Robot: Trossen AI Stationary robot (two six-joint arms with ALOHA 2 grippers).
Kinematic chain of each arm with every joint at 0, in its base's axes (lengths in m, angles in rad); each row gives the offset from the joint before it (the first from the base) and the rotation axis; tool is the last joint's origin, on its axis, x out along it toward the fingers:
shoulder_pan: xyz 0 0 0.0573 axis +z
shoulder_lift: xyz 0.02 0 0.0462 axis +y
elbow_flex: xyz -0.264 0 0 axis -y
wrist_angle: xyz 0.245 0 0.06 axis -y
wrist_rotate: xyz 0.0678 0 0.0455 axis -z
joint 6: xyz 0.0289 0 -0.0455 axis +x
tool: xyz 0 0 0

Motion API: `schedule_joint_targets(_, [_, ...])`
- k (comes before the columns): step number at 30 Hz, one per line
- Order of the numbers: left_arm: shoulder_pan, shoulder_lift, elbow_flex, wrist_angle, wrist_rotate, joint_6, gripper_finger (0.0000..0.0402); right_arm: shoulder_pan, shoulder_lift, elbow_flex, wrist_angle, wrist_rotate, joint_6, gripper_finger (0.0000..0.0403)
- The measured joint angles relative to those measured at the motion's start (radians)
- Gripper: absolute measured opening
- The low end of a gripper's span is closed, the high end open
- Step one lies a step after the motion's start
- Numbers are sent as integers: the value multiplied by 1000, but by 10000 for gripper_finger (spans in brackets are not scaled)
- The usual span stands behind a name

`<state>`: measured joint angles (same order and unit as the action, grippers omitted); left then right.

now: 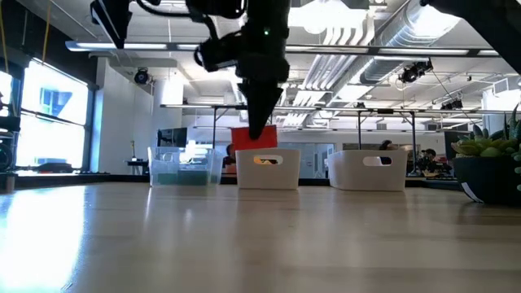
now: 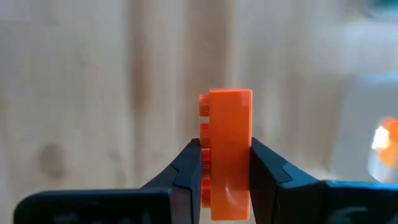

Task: Sort & place blocks by color
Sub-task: Put the orange game piece into the right white bin

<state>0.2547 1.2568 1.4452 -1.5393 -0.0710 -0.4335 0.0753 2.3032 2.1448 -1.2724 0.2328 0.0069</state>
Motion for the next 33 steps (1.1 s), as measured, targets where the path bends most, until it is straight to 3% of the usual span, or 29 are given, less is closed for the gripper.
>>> schedule_joint_targets(13, [-59, 0, 0, 26, -1, 0, 168, -196, -126, 0, -202, 253, 143, 68])
schedule_joint_targets(21, [-61, 0, 0, 24, 1, -15, 168, -374, -186, 0, -305, 312, 248, 68])
schedule_joint_targets(26, [-61, 0, 0, 24, 3, -81, 168, -516, -197, 0, -299, 206, 224, 68])
schedule_joint_targets(33, [-64, 0, 0, 25, -12, -207, 168, -686, -198, -86, -298, 138, 169, 68])
